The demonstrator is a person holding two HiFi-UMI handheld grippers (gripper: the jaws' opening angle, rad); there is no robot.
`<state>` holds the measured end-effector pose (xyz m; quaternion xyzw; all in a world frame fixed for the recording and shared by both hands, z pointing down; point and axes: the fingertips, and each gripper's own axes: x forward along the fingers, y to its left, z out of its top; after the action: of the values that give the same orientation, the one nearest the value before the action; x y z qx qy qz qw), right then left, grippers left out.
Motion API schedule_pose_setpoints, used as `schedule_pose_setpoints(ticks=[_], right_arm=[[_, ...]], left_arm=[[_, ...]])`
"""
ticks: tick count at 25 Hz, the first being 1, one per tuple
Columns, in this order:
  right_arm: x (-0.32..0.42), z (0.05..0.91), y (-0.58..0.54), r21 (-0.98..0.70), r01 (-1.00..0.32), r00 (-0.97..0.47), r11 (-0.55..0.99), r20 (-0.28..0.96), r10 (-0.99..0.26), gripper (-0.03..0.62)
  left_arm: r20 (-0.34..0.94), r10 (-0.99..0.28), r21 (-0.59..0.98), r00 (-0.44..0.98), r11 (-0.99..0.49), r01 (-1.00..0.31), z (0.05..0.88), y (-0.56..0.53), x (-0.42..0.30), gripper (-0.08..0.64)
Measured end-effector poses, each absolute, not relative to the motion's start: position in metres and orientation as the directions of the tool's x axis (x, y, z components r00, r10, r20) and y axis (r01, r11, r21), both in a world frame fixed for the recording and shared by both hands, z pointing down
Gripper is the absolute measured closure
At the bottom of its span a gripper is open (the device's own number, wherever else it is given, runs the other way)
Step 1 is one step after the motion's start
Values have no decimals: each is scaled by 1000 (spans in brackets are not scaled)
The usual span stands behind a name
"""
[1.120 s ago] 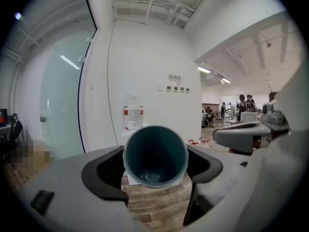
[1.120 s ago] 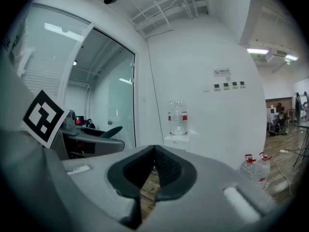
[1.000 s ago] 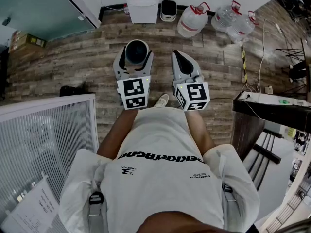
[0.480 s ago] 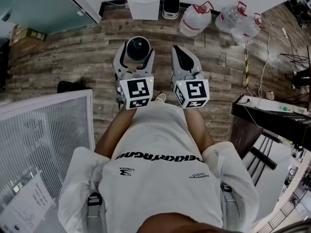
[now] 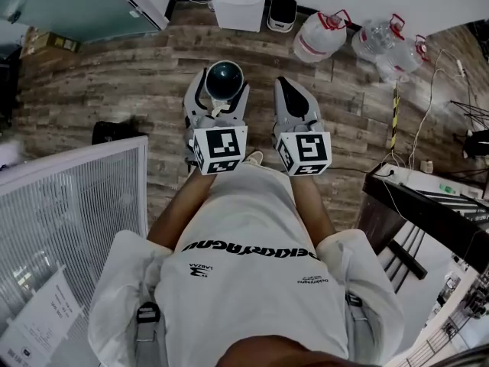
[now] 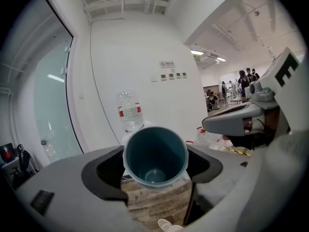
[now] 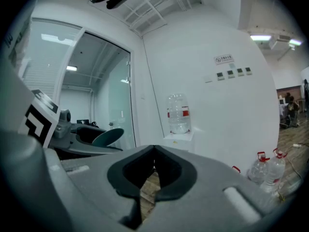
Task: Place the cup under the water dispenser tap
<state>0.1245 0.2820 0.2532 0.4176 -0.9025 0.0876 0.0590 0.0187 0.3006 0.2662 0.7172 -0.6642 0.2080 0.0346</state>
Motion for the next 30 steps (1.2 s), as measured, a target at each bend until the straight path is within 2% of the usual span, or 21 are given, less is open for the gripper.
schedule_pose_setpoints(ticks=[8,19,30], right_arm=[[94,257,169,-82,-792,-608,606,206,-767,592],[6,254,2,-69,-841,-536,537,246,-808,592],[-29,282,-71,-66,-876,-473,478,312,-824,592]], left_arm=[[366,-928,-186,72,-148,-971,282,193,-23,199],[402,-899,-152,172,-251,-956,284,23,-110,200],[451,-853,-81,265,-334,-939,321,-52,-141,201]])
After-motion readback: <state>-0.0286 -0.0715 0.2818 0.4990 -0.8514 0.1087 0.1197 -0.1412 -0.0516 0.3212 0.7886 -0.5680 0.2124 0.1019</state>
